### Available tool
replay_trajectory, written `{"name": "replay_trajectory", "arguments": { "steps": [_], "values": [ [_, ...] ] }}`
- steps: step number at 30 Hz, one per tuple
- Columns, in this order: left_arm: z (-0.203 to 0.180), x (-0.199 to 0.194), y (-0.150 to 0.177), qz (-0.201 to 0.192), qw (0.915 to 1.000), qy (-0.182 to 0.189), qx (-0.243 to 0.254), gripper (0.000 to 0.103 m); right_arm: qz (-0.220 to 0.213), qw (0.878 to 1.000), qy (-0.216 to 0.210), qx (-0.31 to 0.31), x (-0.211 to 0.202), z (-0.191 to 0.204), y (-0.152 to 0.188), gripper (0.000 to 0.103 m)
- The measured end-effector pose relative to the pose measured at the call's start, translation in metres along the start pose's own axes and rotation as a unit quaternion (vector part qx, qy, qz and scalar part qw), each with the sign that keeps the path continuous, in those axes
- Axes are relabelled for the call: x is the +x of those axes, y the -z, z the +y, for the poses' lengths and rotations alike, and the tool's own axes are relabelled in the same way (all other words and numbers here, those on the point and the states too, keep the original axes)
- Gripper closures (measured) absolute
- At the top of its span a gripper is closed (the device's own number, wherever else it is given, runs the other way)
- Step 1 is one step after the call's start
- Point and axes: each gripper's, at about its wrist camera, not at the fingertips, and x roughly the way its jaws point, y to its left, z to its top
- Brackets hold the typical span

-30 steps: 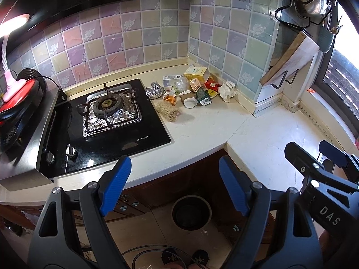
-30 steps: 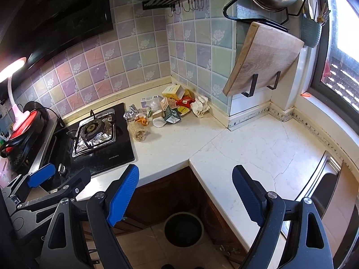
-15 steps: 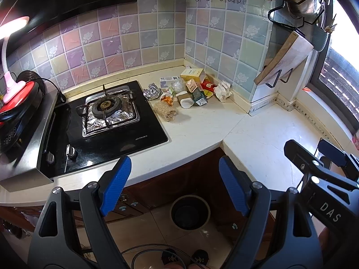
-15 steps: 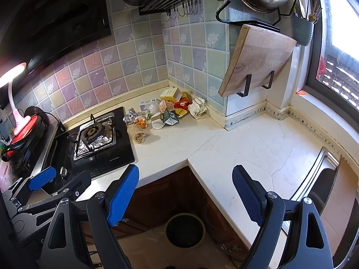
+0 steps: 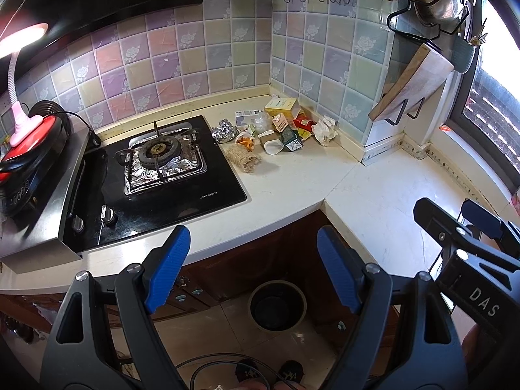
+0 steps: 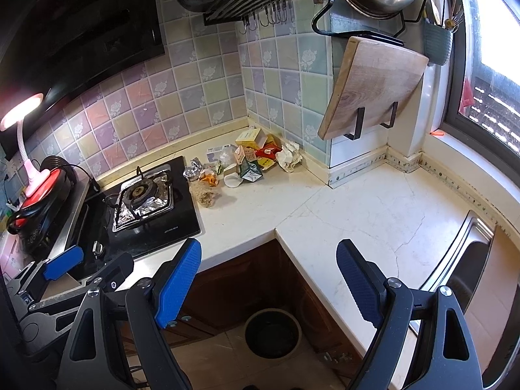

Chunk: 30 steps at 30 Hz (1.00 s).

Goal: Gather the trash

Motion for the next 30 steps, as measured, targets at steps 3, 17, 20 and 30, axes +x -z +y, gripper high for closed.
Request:
{"name": "replay_trajectory", "arguments": {
  "steps": [3,17,20,30],
  "values": [
    [0.002,-0.005,0.003,0.0,1.0,-0.003,-0.002,0.024,0.0,1.0,-0.001,-0.002,0.0,0.0,-0.002,0.017],
    [0.005,-0.008,0.003,0.003,0.9999,-0.009,-0.006,0.024,0.001,1.0,-0.019,-0.013,-0.002,-0.007,-0.009,0.017],
    [0.003,-0.008,0.002,0.005,0.9999,-0.012,-0.008,0.024,0.003,1.0,-0.025,-0.015,0.001,-0.011,-0.013,0.017],
    [0.011,0.006,-0.023,0.01,0.9985,-0.04,-0.037,0.024,0.008,0.998,-0.045,-0.031,0.023,-0.032,-0.036,0.017]
  ]
}}
